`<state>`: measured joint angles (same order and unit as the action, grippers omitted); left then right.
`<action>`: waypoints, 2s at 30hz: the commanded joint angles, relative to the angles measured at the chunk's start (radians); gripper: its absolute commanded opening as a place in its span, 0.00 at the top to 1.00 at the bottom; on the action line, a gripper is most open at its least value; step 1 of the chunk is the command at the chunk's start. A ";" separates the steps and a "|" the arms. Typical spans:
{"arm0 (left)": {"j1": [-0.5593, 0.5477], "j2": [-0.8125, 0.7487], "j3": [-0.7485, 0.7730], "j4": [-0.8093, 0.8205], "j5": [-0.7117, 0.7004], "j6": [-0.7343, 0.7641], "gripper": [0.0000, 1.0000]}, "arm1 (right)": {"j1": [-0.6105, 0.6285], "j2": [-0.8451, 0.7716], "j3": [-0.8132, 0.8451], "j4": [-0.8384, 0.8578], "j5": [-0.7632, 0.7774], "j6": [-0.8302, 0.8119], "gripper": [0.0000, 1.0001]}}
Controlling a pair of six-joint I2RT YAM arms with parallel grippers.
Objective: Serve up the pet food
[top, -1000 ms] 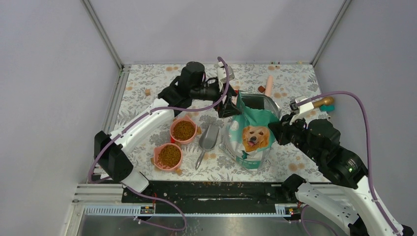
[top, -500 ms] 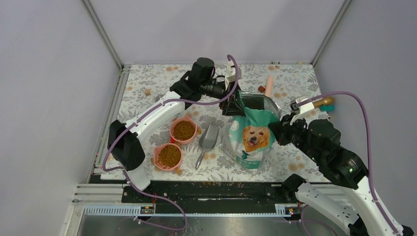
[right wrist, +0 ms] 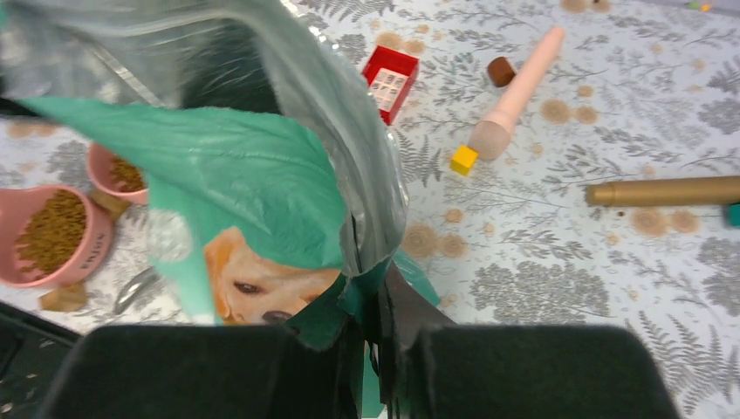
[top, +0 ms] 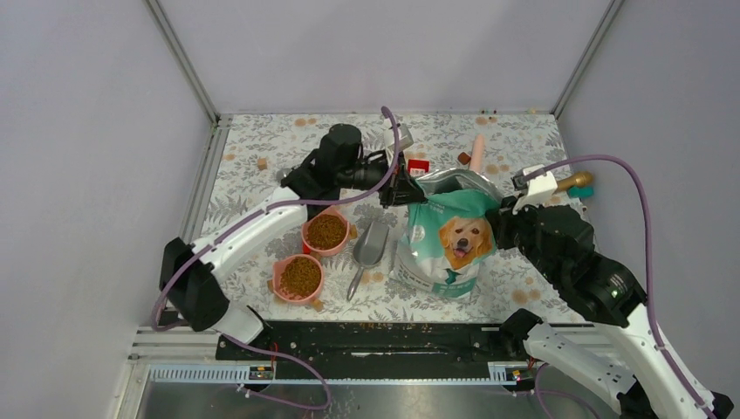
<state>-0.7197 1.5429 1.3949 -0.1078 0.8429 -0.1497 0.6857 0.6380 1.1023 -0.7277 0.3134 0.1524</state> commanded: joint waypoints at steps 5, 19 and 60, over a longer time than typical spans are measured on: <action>-0.181 -0.279 -0.126 -0.059 -0.499 -0.177 1.00 | -0.034 0.051 0.103 0.232 0.308 -0.185 1.00; -0.222 -0.383 -0.233 -0.133 -0.704 -0.342 1.00 | -0.351 0.060 0.020 0.254 -0.529 -0.688 0.99; -0.222 -0.381 -0.078 -0.214 -0.678 0.050 0.44 | -0.383 0.405 0.410 -0.240 -0.750 -1.185 0.42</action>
<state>-0.9451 1.1416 1.2472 -0.3218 0.1913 -0.1780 0.3065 1.0561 1.5379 -1.0554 -0.4107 -1.0851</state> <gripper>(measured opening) 0.522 0.562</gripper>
